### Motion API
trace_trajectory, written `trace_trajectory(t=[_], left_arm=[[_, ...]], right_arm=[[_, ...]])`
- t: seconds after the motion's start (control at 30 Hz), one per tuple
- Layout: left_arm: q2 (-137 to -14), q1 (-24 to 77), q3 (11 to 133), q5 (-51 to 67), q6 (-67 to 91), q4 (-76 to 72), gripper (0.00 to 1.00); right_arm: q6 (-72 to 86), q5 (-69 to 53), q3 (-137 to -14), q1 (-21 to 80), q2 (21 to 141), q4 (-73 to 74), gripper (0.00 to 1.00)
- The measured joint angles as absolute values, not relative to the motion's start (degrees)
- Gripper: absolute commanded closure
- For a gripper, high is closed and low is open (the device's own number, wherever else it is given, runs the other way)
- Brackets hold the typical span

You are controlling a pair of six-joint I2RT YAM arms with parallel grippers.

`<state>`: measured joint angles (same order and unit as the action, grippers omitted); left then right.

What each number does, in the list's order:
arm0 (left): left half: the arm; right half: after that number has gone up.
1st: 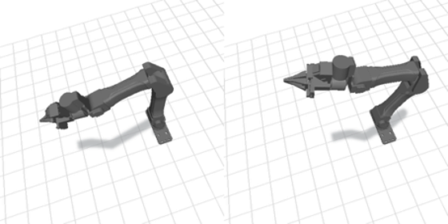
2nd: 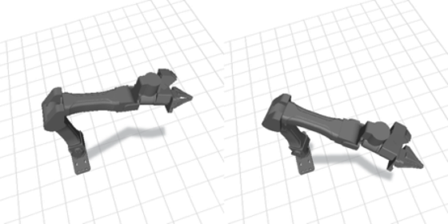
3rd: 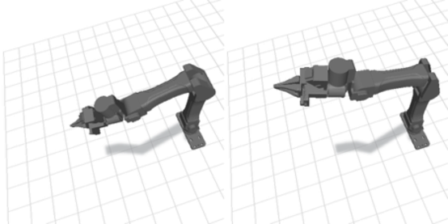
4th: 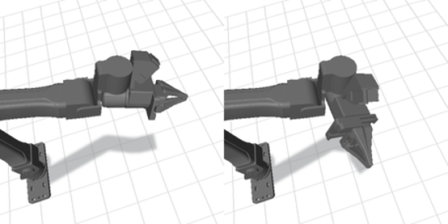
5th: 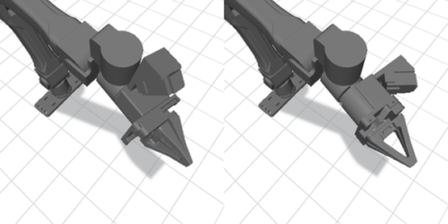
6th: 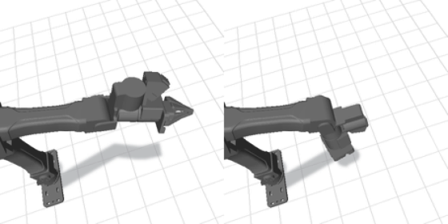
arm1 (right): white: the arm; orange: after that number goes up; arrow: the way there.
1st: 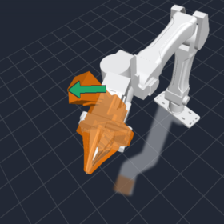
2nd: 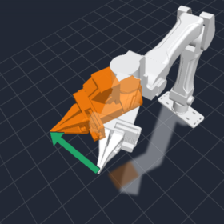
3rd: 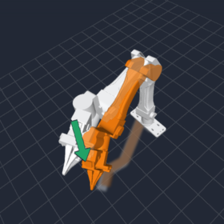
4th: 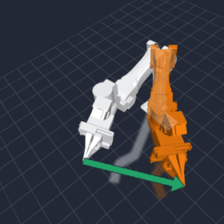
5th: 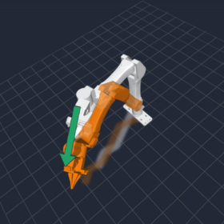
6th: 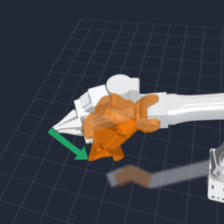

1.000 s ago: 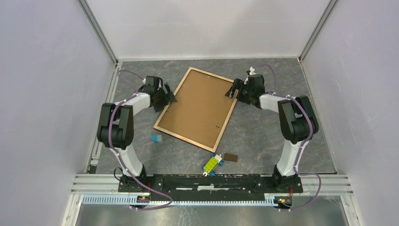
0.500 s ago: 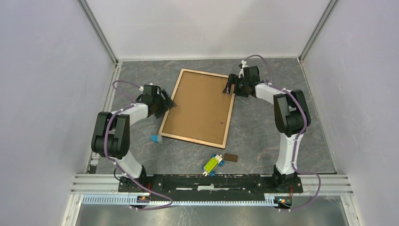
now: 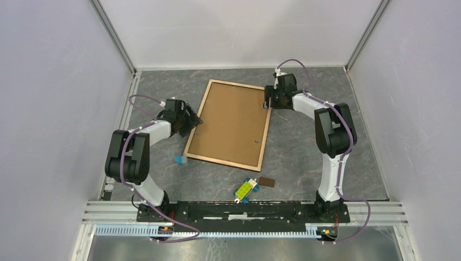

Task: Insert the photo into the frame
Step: Adjust the photo frame at the center of the board, then install the photo frame at the center of the board.

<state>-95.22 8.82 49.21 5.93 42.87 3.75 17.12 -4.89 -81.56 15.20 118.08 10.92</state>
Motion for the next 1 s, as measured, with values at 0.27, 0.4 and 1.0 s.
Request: trace_trajectory(t=[0.27,0.4,1.0], left_arm=[[-95.2,8.8,49.2,5.7,42.9,3.9,0.24],[-95.2,8.8,49.2,5.6,42.9,3.9,0.24],[-95.3,8.9,49.2,5.7,42.9,4.2,0.26]], right_arm=[[16.1,0.3,-82.4,18.2,119.6,11.4,0.37],[16.3,2.0,-82.6,18.8,119.9,11.2,0.39],[26.3,9.9,-85.0,20.1,121.7,11.7,0.57]])
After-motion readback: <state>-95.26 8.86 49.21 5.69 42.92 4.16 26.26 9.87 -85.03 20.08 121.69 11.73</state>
